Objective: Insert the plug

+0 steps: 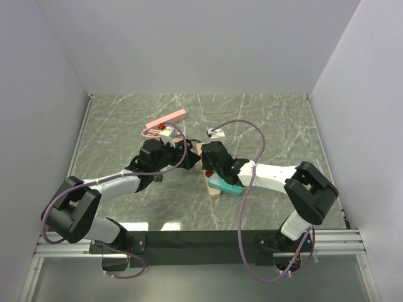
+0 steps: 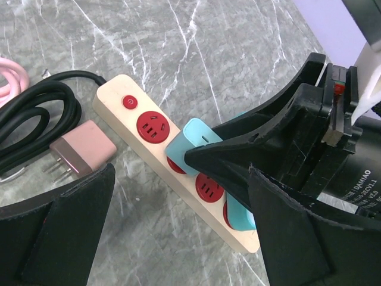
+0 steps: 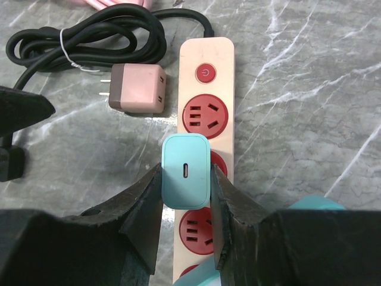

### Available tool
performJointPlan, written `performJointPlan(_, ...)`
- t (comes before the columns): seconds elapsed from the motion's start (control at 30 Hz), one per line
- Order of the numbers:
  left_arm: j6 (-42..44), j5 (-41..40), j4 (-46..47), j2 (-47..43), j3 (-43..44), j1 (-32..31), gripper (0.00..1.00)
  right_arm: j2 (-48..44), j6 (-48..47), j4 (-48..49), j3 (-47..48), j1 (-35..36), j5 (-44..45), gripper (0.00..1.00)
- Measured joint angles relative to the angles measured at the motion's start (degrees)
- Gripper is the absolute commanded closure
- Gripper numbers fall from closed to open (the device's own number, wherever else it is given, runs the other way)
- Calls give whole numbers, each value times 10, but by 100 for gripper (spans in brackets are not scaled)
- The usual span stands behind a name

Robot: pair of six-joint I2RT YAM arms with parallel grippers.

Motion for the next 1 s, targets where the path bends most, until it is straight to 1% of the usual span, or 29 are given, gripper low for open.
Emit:
performJointPlan(0.53, 0, 4, 10, -9, -13, 2, 1, 30, 9, -24, 23, 48, 97, 100)
performJointPlan(1.0, 1, -3, 8, -22, -19, 5, 1, 43, 19, -11, 18, 52, 109, 100)
